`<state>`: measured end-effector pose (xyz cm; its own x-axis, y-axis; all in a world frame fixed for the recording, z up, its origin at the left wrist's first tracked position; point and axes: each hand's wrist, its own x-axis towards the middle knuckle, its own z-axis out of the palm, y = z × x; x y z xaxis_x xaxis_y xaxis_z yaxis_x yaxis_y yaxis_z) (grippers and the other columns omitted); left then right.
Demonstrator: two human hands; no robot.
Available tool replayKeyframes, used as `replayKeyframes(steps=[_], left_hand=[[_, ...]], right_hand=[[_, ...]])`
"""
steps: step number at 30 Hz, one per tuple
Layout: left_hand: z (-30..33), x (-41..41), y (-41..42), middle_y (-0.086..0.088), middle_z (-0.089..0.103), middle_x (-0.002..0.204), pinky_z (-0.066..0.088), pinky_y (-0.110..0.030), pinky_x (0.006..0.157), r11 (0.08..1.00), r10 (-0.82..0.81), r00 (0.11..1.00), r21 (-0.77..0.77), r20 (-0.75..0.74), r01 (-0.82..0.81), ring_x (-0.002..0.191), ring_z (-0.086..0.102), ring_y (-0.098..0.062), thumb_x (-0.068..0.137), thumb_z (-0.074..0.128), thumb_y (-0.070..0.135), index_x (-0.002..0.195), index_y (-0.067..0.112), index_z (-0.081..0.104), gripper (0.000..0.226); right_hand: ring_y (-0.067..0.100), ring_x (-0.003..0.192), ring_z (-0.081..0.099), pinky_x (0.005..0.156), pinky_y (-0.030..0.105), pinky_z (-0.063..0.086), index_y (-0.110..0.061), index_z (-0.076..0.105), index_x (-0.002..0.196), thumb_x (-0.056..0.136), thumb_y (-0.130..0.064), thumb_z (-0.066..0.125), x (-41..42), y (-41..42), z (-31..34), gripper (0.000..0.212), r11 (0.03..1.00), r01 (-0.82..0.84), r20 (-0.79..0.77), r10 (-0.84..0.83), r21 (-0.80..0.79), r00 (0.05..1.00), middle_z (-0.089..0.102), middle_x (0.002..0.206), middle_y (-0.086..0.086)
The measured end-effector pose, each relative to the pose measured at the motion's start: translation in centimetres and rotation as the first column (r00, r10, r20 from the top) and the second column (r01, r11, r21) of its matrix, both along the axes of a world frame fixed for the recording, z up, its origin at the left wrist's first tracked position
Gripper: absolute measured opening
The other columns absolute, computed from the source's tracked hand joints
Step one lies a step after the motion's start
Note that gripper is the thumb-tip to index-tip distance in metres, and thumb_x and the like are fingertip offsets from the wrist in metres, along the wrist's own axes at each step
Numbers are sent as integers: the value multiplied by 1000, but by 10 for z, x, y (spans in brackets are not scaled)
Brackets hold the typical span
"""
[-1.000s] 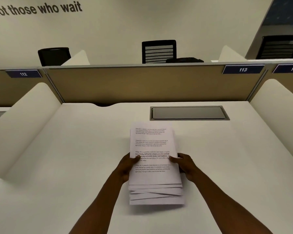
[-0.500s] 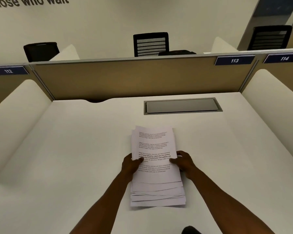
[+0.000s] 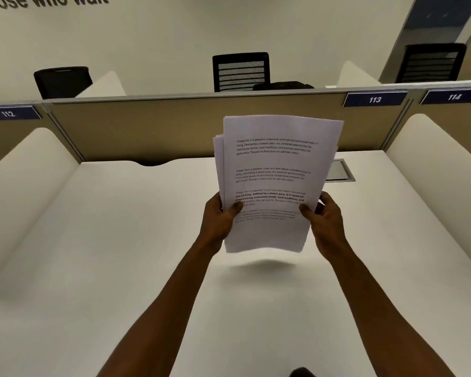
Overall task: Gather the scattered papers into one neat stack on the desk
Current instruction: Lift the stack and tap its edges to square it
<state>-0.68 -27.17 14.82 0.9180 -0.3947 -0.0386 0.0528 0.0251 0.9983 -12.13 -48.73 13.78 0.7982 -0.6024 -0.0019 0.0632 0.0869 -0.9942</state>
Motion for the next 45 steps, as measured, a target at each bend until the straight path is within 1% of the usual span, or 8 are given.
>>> replayKeyframes(steps=[7,14,18,25,31,39,42,45], left_hand=[[-26,-14,3,-4,70,121,59,-44,92,996,61,998,64,-20,-59,110,68,-25,84,76,13,127,14,61,46],[-43,-24,-11,0,69,120,57,-46,96,986,51,999,156,4,-51,113,66,-23,94,60,7,129,18,59,37],[-44,-25,-5,1,70,117,60,-45,90,986,64,997,152,34,-68,106,68,-21,95,57,10,125,21,61,32],[-54,-34,-3,1,64,126,56,-34,93,978,39,999,207,15,-41,116,61,-20,98,54,10,136,22,52,40],[-52,-41,1,19,70,108,56,-12,69,977,86,996,195,24,-89,100,67,-1,98,48,8,112,48,58,43],[-69,-47,10,13,69,113,54,-13,70,972,56,998,228,-5,-53,112,66,-18,97,54,12,110,47,57,38],[-45,-40,12,3,62,131,54,-15,84,948,147,976,258,161,-185,117,61,-17,90,68,19,129,39,50,47],[1,-26,15,-7,36,155,31,-22,116,863,245,813,263,528,-431,143,36,-21,85,74,33,155,16,25,86]], right_hand=[[18,102,69,82,32,59,-36,60,106,86,-11,73,-11,8,-26,34,996,-25,-57,20,-91,998,71,110,-6],[27,108,63,91,43,56,-15,59,124,94,-5,60,-14,14,-50,32,993,47,-147,-63,-111,987,68,113,4],[22,103,66,79,31,58,-18,59,125,95,-6,57,-18,16,-50,32,993,30,-120,-44,-118,992,69,111,1],[24,110,62,92,39,54,-16,55,132,92,-7,63,-18,26,-62,42,991,9,-189,-35,-134,981,66,121,5],[18,103,65,77,26,57,-29,58,125,94,-12,61,-22,28,-66,35,993,25,-165,-43,-114,985,68,111,-5],[21,104,63,84,26,54,-18,56,131,94,-10,62,-28,35,-77,38,982,27,-216,-68,-186,974,66,115,1],[9,94,64,75,21,56,-23,59,119,95,-14,61,-27,27,-61,27,943,2,-173,-63,-332,983,67,107,-1],[17,87,66,71,30,58,-17,61,112,95,-14,60,-23,18,-43,17,881,-48,-160,-32,-470,987,69,98,1]])
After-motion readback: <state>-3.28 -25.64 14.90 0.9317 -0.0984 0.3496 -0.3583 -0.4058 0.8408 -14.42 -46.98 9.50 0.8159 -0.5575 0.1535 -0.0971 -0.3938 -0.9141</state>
